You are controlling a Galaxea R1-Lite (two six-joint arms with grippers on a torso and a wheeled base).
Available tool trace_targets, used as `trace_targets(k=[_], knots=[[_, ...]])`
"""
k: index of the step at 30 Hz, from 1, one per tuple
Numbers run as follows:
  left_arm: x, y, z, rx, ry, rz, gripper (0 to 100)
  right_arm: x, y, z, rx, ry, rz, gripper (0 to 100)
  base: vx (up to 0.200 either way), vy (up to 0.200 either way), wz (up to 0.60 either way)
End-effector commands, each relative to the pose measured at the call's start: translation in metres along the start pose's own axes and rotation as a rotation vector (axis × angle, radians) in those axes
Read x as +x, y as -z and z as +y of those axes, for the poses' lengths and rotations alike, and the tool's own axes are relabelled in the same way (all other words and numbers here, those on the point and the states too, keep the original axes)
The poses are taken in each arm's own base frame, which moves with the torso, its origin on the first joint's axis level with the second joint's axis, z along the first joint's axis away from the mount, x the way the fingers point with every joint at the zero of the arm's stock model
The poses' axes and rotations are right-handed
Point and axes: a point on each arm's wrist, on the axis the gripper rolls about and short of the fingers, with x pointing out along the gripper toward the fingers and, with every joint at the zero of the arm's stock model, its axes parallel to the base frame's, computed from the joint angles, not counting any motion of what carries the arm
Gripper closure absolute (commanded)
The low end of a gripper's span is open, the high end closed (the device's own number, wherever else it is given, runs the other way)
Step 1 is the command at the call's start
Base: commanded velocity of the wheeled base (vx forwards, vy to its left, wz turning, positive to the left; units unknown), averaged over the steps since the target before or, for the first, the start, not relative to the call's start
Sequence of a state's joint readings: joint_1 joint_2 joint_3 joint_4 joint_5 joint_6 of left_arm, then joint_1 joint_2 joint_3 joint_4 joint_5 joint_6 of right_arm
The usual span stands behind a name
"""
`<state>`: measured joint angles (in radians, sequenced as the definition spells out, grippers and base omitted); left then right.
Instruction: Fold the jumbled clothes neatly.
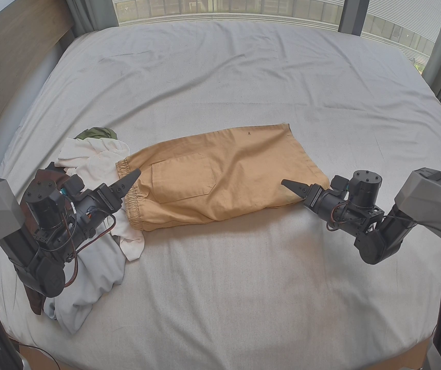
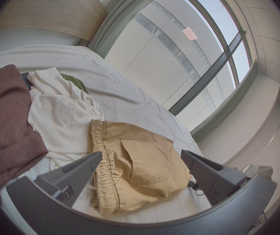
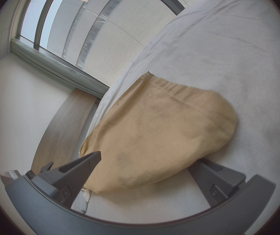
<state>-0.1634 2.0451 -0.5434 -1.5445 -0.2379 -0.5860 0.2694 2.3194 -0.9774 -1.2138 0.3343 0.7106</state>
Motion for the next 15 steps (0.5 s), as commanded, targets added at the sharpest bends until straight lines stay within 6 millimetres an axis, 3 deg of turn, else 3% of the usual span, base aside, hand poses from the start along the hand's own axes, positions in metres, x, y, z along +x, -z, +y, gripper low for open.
trace_targets(k=[1, 7, 15], knots=[[0.001, 0.001, 0.001, -0.001, -0.001, 0.003, 0, 0.019, 0.030, -0.014, 0.016, 0.009, 0.058, 0, 0.000, 0.000, 0.00], [0.001, 0.002, 0.002, -0.001, -0.004, 0.004, 0, 0.034, 0.048, -0.021, -0.005, -0.032, 0.043, 0, 0.000, 0.000, 0.00], [0.001, 0.002, 0.001, 0.000, -0.003, 0.006, 0, 0.040, 0.048, -0.017, -0.032, -0.093, -0.010, 0, 0.000, 0.000, 0.00]])
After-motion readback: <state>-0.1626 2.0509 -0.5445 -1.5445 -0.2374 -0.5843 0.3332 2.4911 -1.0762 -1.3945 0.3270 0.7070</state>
